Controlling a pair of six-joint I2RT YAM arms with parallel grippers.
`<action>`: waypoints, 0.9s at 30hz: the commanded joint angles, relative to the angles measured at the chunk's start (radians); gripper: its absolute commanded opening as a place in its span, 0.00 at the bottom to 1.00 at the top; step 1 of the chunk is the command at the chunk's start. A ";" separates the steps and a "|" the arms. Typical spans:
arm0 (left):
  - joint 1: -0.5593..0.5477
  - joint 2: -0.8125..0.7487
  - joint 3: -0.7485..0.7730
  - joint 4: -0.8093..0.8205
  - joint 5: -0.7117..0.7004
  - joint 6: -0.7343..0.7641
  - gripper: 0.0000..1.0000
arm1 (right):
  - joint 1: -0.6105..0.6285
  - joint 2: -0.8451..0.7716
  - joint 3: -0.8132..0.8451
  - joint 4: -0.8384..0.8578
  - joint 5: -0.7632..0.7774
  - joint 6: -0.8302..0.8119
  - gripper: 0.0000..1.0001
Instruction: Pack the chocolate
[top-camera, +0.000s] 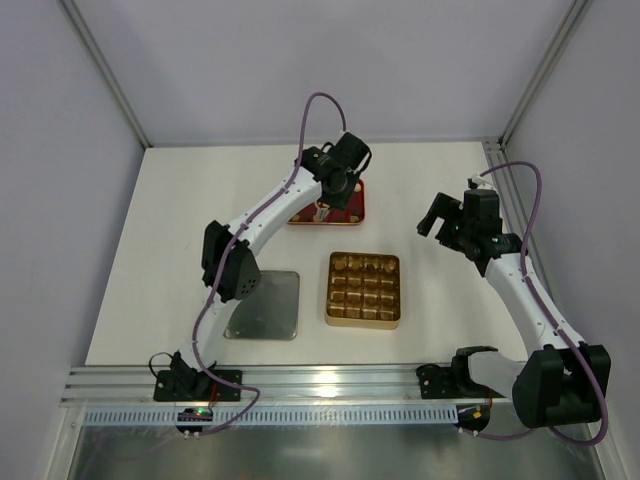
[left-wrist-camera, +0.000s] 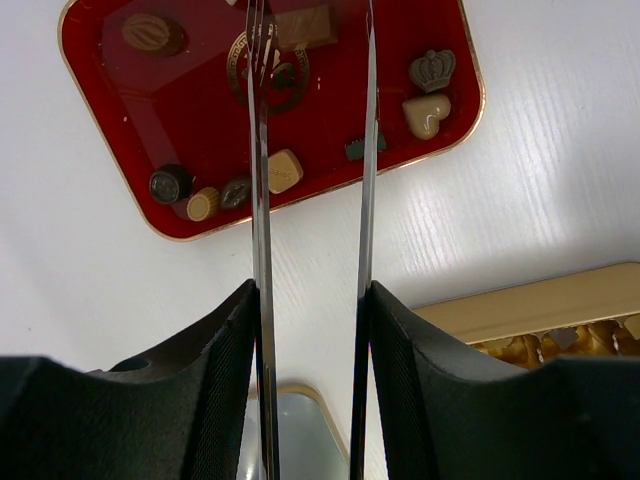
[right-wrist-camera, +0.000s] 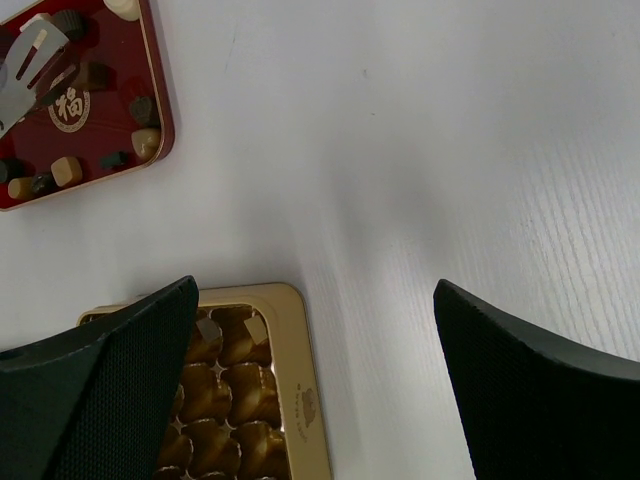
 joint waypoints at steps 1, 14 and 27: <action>0.018 0.012 0.040 0.007 -0.023 0.018 0.46 | -0.002 0.001 0.003 0.034 -0.013 -0.009 1.00; 0.037 0.058 0.040 0.024 0.003 0.016 0.46 | -0.002 0.001 0.000 0.031 -0.019 -0.013 1.00; 0.037 0.069 0.023 0.041 0.034 0.015 0.45 | -0.004 -0.001 -0.003 0.031 -0.019 -0.013 1.00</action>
